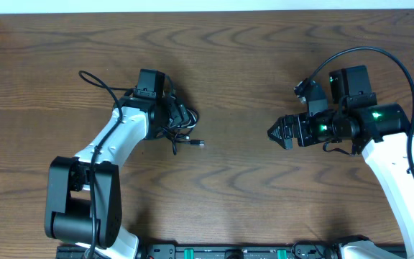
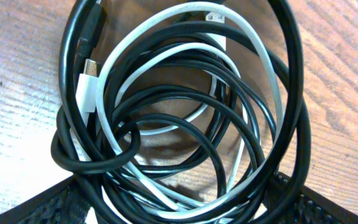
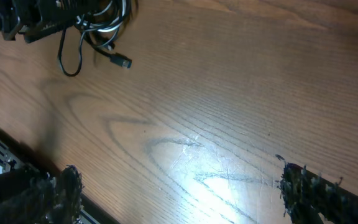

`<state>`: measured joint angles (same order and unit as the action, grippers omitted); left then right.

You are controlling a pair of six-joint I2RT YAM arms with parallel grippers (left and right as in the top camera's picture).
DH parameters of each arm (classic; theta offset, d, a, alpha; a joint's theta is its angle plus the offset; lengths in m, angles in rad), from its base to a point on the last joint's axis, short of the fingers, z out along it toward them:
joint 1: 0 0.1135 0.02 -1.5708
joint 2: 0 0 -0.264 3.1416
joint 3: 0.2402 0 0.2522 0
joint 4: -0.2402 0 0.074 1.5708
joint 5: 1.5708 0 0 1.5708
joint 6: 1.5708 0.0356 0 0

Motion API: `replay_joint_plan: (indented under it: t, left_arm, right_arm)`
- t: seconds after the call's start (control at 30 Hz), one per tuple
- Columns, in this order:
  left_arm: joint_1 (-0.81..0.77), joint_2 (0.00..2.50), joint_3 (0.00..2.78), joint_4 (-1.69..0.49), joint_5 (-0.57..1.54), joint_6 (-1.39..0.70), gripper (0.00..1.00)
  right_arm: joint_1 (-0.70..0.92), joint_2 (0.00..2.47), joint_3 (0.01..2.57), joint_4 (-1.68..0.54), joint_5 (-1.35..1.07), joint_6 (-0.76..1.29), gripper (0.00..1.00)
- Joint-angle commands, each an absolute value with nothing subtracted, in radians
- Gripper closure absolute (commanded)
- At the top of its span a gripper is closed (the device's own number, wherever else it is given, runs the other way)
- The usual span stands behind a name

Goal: Untangle cables
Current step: 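Drag the held cable bundle rightward toward the right gripper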

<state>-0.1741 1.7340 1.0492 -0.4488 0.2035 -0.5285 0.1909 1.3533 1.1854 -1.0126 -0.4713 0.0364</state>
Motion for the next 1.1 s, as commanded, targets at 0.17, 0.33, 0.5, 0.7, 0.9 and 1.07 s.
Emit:
replay_joint_plan:
  t: [0.17, 0.33, 0.5, 0.7, 0.9, 1.07]
  left_arm:
    - [-0.176, 1.745, 0.995, -0.393, 0.189, -0.567, 0.13]
    - [-0.176, 1.745, 0.955, -0.323, 0.189, -0.567, 0.14]
    - [-0.179, 1.745, 0.939, -0.307, 0.189, -0.571, 0.17]
    - [-0.214, 1.745, 0.922, -0.296, 0.189, -0.571, 0.28]
    - [-0.259, 1.745, 0.908, -0.29, 0.189, -0.571, 0.49]
    - [-0.294, 1.745, 0.884, -0.292, 0.189, -0.571, 0.71]
  right_arm:
    - [0.194, 1.358, 1.202, -1.013, -0.472, 0.028, 0.01]
    - [0.194, 1.358, 1.202, -1.013, -0.472, 0.028, 0.01]
    - [0.194, 1.358, 1.202, -1.013, -0.472, 0.028, 0.01]
    - [0.194, 1.358, 1.202, -1.013, -0.472, 0.028, 0.01]
    - [0.194, 1.358, 1.202, -1.013, -0.472, 0.028, 0.01]
    - [0.194, 1.358, 1.202, -1.013, -0.472, 0.028, 0.01]
